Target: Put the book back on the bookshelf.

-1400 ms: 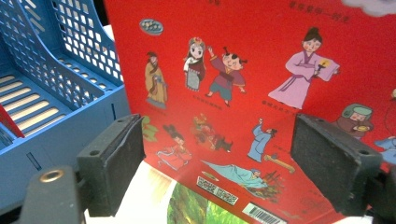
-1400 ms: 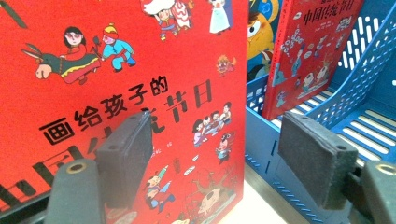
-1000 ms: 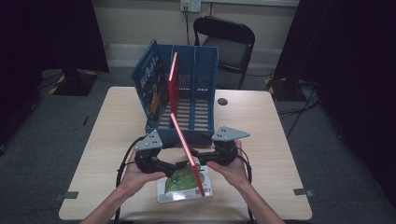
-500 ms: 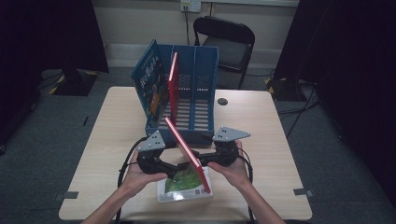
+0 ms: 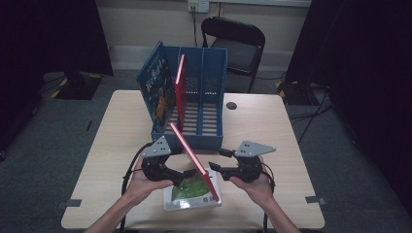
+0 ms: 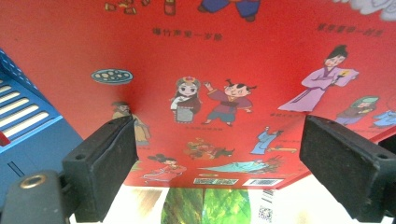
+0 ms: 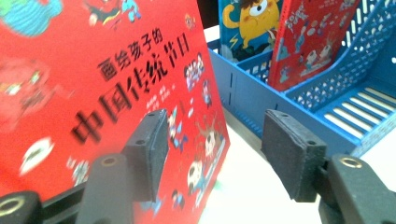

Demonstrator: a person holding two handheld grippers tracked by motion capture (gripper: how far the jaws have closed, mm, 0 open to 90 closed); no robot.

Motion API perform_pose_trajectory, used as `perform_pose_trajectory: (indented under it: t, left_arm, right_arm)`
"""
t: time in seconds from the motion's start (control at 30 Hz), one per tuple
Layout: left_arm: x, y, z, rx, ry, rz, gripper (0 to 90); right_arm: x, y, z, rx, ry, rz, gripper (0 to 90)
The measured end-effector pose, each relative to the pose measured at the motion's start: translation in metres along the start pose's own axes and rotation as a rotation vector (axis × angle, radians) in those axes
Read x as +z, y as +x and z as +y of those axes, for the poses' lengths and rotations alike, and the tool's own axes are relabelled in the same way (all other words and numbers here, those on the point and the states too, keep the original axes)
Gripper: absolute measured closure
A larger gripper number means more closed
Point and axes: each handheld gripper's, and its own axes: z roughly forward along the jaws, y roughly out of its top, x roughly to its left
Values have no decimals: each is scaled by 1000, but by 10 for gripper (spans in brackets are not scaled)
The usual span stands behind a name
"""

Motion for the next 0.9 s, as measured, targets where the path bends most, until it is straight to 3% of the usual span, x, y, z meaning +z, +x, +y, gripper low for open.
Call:
perform_pose_trajectory:
  t: [0.2,0.43,0.7,0.9]
  left_arm:
    - [1,-1,0,-4,-3,-2,128]
    - [1,0,-1,-9,-6,-1,152]
    - [2,0,-1,-11,-4,3,152]
    - [3,1,-1,-17,-2,9,153]
  right_arm:
    - [-24,12,-7,-2,-22,4,456]
    - [-44,28,-11,-12,-35,47,450]
    - [-47,40,-14,-38,-39,100,439]
    - [-32,47,-14,-41,-15,139,409]
